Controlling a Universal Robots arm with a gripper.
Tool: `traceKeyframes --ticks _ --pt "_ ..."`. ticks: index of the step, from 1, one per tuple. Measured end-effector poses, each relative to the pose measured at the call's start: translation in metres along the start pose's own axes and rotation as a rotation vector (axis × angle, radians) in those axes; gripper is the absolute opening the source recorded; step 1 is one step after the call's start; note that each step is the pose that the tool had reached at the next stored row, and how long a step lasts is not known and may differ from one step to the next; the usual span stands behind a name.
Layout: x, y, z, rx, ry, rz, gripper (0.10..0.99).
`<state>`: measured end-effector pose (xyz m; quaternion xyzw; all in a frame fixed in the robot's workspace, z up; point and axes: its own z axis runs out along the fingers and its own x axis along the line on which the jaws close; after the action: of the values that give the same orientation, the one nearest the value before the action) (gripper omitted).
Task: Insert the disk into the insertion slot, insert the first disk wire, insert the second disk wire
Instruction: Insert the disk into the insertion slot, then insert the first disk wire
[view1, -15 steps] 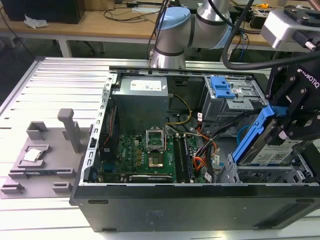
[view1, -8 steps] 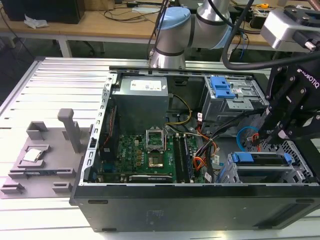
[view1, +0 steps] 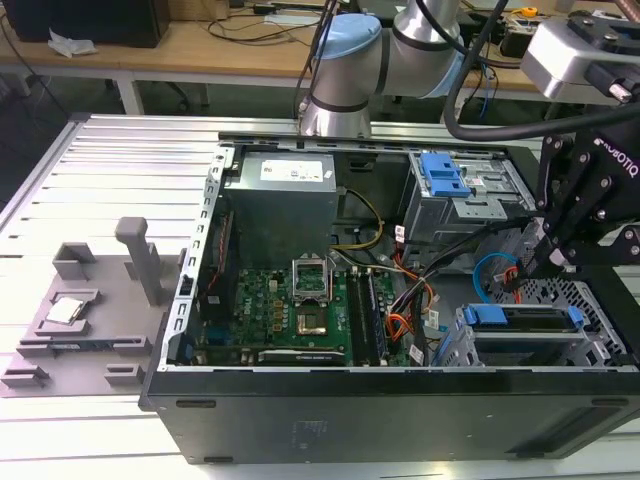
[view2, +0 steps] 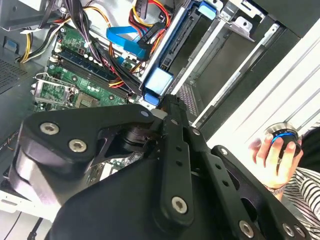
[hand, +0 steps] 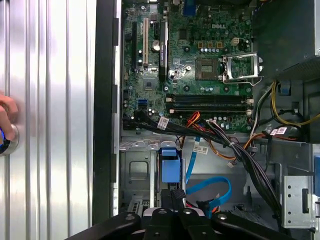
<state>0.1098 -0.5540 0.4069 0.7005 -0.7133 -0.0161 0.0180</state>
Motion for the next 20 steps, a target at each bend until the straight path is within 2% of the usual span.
traceKeyframes --ticks 5,7,9,11,13,15,16,20 --pt "0.0 -0.0002 0.0002 0.0 -0.0001 0.0 0.106" --pt "-0.0007 -0.0192 -0.0001 -0.003 0.0 0.0 0.106" --pt "-0.0028 -0.0253 -0.0001 -0.004 0.0 0.0 0.106" --pt "-0.0085 -0.0303 0.0001 -0.004 0.0001 0.0 0.106" --pt "-0.0183 -0.0337 0.0006 -0.004 0.0001 0.0 0.106" --pt "-0.0288 -0.0393 0.0078 -0.006 -0.0002 0.0 0.106" --pt "-0.0303 -0.0418 0.0115 -0.007 0.0001 0.0 0.106" --pt "-0.0318 -0.044 0.0189 -0.009 0.0001 0.0 0.106"
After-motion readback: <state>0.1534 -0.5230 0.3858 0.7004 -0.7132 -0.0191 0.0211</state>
